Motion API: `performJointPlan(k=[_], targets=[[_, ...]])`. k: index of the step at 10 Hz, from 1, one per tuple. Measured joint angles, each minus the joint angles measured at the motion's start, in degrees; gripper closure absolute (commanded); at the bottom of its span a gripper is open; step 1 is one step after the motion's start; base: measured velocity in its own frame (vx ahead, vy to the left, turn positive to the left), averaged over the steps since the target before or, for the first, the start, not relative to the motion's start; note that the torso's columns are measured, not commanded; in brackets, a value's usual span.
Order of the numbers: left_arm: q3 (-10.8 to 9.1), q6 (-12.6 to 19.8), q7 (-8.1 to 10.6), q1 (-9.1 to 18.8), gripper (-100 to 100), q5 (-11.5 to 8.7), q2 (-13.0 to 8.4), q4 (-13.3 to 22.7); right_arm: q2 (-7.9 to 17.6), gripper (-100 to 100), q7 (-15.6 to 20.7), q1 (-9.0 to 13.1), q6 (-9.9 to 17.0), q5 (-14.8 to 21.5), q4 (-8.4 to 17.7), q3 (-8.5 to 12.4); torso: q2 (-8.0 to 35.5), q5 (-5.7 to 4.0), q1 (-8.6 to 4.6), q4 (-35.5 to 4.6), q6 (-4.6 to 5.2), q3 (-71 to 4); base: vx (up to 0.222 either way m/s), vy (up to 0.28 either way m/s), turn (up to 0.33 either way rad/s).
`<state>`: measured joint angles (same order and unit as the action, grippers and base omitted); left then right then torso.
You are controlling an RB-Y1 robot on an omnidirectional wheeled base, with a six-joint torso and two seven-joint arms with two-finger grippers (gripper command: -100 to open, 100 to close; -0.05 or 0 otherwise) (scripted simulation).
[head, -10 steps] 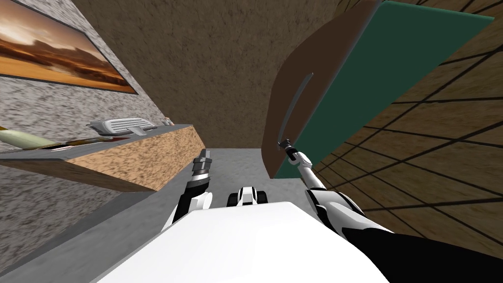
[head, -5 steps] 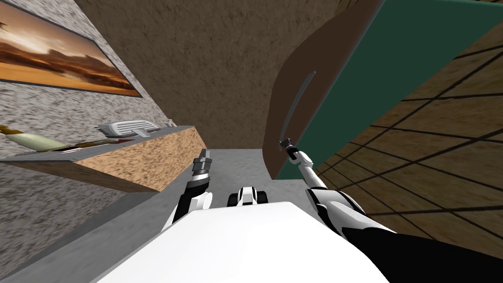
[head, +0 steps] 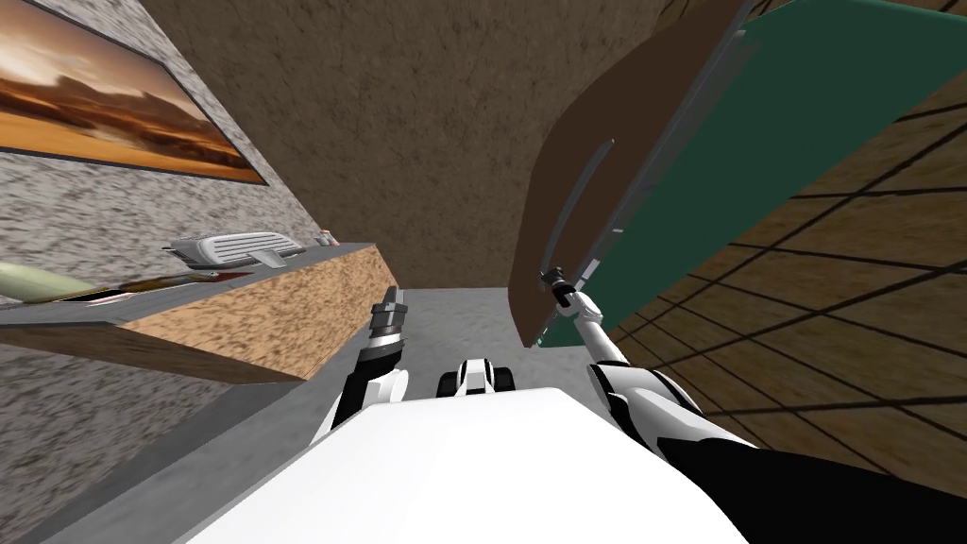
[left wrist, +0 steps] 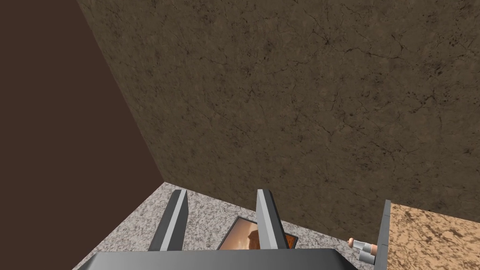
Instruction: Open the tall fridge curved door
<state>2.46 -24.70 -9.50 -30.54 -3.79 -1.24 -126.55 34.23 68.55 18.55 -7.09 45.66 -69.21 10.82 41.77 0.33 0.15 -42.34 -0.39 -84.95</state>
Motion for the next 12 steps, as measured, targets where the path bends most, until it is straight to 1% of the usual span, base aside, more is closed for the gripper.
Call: performJointPlan(k=[1, 2, 3, 4, 5, 6, 7, 9, 10, 11, 12], targets=[[0.0, 0.0, 0.0, 0.0, 0, 0.0, 0.0, 0.0, -0.48, 100, 0.46, 0.09, 0.56, 0.44, 0.16, 0.76, -0.07, -0.02, 0.06, 0.0, 0.01, -0.02, 0.139, 0.354, -0.052], [0.01, 0.0, 0.0, -0.01, 0, 0.0, 0.01, 0.0, -1.19, 100, 1.23, 0.19, 1.2, 1.07, 0.49, 2.02, -0.22, -0.02, 0.17, 0.04, 0.01, -0.09, 0.1, 0.333, -0.04], [0.01, 0.0, 0.0, 0.0, 0, 0.0, 0.01, 0.0, -1.36, 100, 1.5, 0.44, 2.01, 1.31, 0.62, 2.29, -0.12, 0.01, 0.03, 0.01, -0.08, -0.07, 0.128, 0.342, -0.02], [0.01, 0.0, 0.0, -0.01, 0, 0.0, 0.01, 0.0, -1.45, 100, 1.47, 0.03, 3.36, 1.56, -0.18, 2.48, -0.11, 0.03, 0.05, -0.01, -0.02, -0.06, 0.152, 0.359, -0.038], [0.01, 0.0, 0.0, -0.01, 0, 0.0, 0.01, 0.0, -1.66, 100, 1.65, -0.49, 4.43, 1.93, -0.7, 3.4, -0.07, 0.0, 0.0, -0.02, 0.07, -0.03, 0.106, 0.296, -0.035], [0.0, 0.0, 0.0, 0.0, 0, 0.0, 0.0, 0.0, -1.82, 100, 1.8, -0.28, 4.99, 2.12, -0.44, 3.89, 0.07, -0.01, -0.24, -0.06, 0.03, 0.03, 0.134, 0.314, -0.021], [0.0, 0.0, 0.0, -0.01, 0, 0.0, 0.0, 0.0, -1.88, 100, 1.93, -0.43, 6.02, 2.39, -0.8, 4.24, 0.04, 0.0, -0.09, -0.06, 0.08, 0.03, 0.193, 0.31, -0.066], [0.0, 0.0, 0.0, 0.0, 0, 0.0, 0.0, 0.0, -2.65, 100, 2.64, 0.08, 7.82, 3.27, -0.37, 5.48, 0.03, -0.01, -0.17, -0.06, 0.0, 0.0, 0.094, 0.293, -0.011], [0.0, 0.0, 0.0, -0.01, 0, 0.0, 0.0, 0.0, -2.75, 100, 2.89, 0.18, 8.52, 3.6, -0.5, 6.28, 0.23, -0.04, -0.08, -0.05, 0.18, 0.14, 0.094, 0.283, -0.004], [0.0, 0.0, 0.0, -0.01, 0, 0.0, 0.0, 0.0, -2.7, 100, 3.01, 0.34, 9.1, 3.75, -0.61, 6.66, 0.44, -0.08, 0.0, -0.03, 0.26, 0.28, 0.042, 0.127, 0.005], [-0.02, 0.0, 0.0, 0.0, 0, 0.0, -0.02, 0.0, -2.85, 100, 2.9, 0.38, 9.2, 3.67, -0.62, 6.68, 0.74, -0.19, -0.41, -0.06, 0.42, 0.46, 0.141, 0.167, -0.015]])
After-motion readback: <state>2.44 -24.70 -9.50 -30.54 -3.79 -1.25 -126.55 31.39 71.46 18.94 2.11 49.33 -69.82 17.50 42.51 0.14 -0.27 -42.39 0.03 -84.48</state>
